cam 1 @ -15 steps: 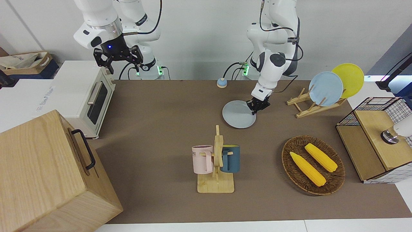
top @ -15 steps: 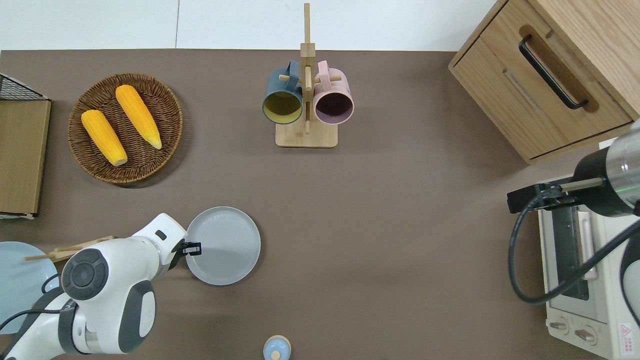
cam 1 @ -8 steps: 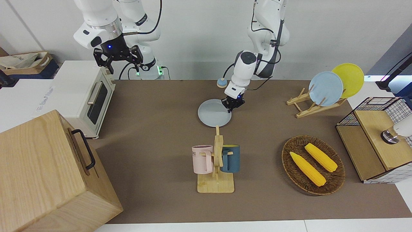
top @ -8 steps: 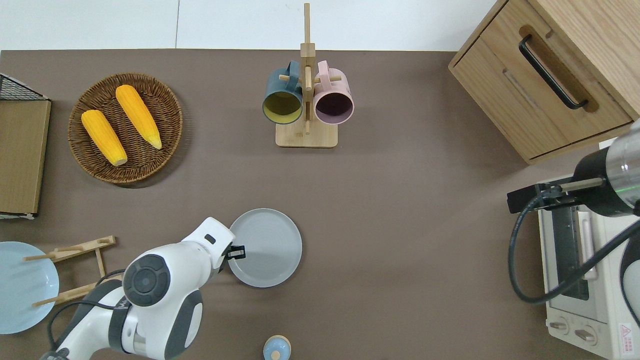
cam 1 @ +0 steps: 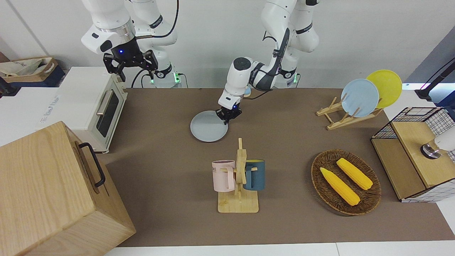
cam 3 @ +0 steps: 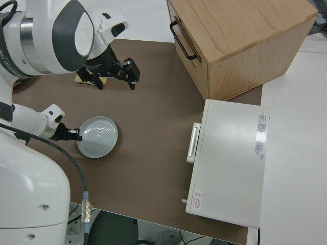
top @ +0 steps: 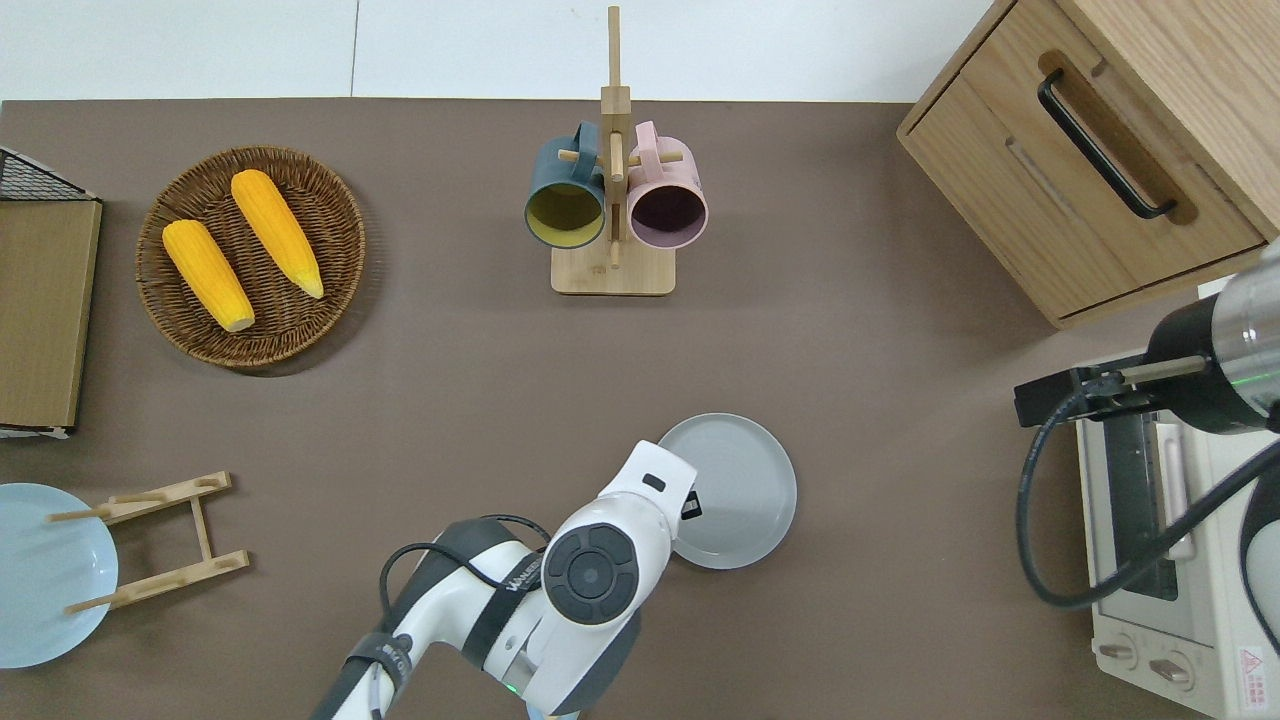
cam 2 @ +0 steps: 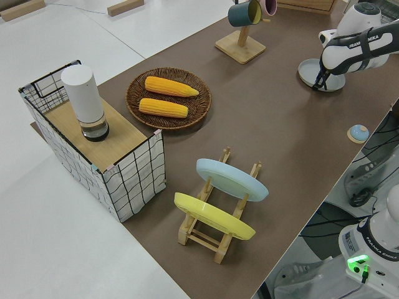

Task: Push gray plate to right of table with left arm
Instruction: 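Push the gray plate with the left gripper toward the toaster oven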

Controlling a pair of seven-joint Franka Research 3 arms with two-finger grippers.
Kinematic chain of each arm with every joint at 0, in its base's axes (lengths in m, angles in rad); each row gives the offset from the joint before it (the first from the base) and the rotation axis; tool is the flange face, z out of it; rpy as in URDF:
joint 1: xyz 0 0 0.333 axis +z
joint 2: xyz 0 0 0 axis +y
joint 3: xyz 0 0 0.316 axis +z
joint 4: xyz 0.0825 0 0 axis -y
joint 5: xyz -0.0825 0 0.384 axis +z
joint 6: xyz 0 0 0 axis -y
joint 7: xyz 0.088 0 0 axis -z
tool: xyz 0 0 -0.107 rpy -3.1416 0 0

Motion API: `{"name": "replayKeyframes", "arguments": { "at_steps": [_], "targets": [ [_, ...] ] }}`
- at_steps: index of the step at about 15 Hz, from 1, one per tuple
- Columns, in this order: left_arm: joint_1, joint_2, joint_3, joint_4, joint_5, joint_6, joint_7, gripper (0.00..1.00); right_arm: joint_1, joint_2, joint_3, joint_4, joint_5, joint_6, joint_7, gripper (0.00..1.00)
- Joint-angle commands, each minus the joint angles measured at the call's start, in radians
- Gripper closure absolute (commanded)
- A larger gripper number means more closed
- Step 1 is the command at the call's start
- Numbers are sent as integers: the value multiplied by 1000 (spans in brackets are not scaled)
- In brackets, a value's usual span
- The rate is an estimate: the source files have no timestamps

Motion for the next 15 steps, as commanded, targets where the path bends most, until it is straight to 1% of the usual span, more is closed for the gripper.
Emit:
{"name": "replayKeyframes", "arguments": {
  "at_steps": [1, 4, 5, 7, 9, 10, 11, 12, 13, 14, 15],
  "targets": [
    [-18, 124, -27, 170, 4, -51, -99, 1000, -11, -8, 6, -1, 8, -12, -3, 17],
    [-47, 198, -32, 305, 45, -128, -198, 1000, -11, -8, 6, 1, 8, -12, -3, 17],
    [-60, 218, -38, 330, 64, -143, -238, 1000, -11, -8, 4, 1, 8, -12, -3, 17],
    [-89, 236, -38, 348, 64, -142, -244, 1000, -11, -8, 6, -1, 8, -12, -3, 17],
    [-103, 271, -38, 399, 66, -142, -275, 988, -11, -8, 6, -1, 8, -12, -3, 17],
    [-103, 290, -38, 429, 66, -143, -277, 953, -11, -8, 4, -1, 8, -12, -3, 17],
    [-103, 294, -40, 452, 66, -143, -280, 940, -11, -8, 6, -1, 8, -12, -3, 17],
    [-103, 295, -40, 468, 66, -145, -284, 841, -11, -8, 4, -1, 8, -12, -3, 17],
    [-103, 295, -38, 471, 66, -148, -283, 533, -11, -8, 6, -1, 8, -12, -1, 17],
    [-101, 292, -38, 471, 66, -151, -283, 339, -11, -8, 6, -1, 8, -12, -1, 17],
    [-101, 288, -37, 471, 66, -169, -283, 246, -11, -8, 4, -1, 8, -12, -3, 17]
  ]
}}
